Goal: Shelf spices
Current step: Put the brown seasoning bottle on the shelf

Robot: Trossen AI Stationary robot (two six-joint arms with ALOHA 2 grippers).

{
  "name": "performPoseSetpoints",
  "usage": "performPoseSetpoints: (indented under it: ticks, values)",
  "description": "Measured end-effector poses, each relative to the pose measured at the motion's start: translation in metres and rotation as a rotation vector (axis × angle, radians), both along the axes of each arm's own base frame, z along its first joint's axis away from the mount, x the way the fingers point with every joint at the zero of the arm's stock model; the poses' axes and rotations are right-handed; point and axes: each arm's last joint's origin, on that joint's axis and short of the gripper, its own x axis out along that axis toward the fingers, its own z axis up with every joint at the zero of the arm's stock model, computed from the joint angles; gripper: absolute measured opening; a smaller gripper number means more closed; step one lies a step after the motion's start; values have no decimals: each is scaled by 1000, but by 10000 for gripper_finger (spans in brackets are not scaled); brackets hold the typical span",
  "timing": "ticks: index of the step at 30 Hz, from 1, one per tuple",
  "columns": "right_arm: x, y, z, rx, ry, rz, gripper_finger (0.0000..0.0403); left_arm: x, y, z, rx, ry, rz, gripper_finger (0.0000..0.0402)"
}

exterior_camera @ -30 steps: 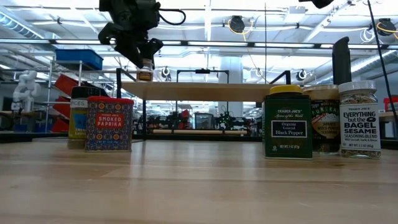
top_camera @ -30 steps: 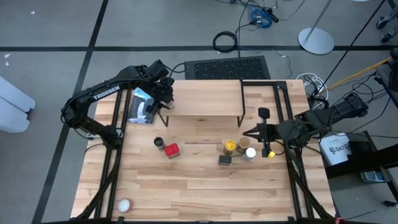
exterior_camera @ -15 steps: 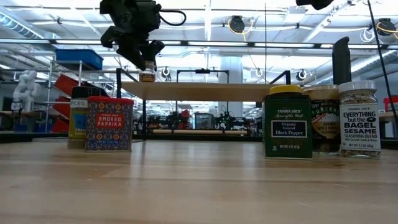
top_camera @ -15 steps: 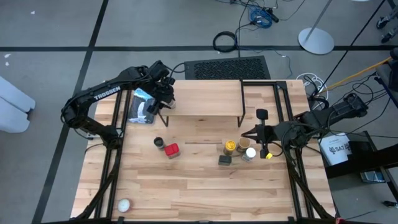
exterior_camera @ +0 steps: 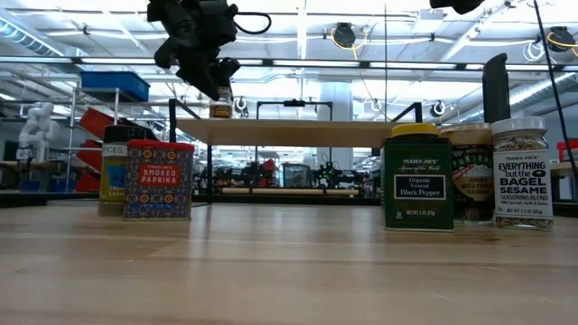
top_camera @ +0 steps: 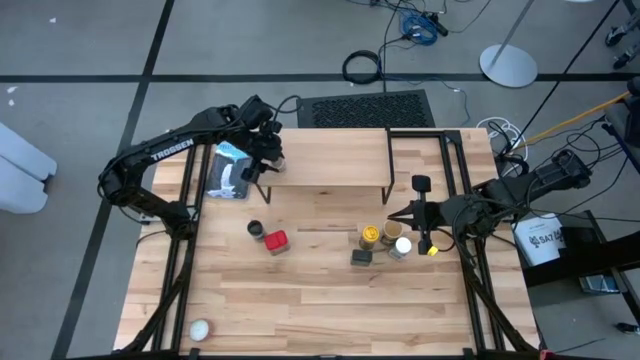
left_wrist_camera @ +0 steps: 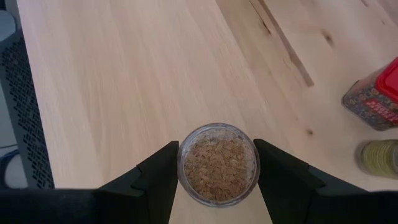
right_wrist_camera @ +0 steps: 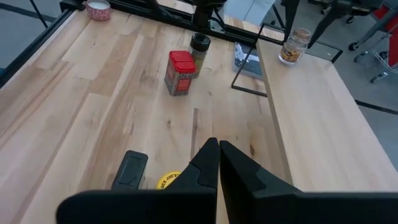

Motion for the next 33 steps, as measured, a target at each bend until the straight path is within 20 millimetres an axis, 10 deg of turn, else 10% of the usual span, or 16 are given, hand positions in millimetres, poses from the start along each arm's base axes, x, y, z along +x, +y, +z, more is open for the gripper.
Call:
performPoseSetpoints:
  ticks: [33]
  values:
    - [0,0,0,-4,-2,5,0,5,-1,-3,-20,19,66,258]
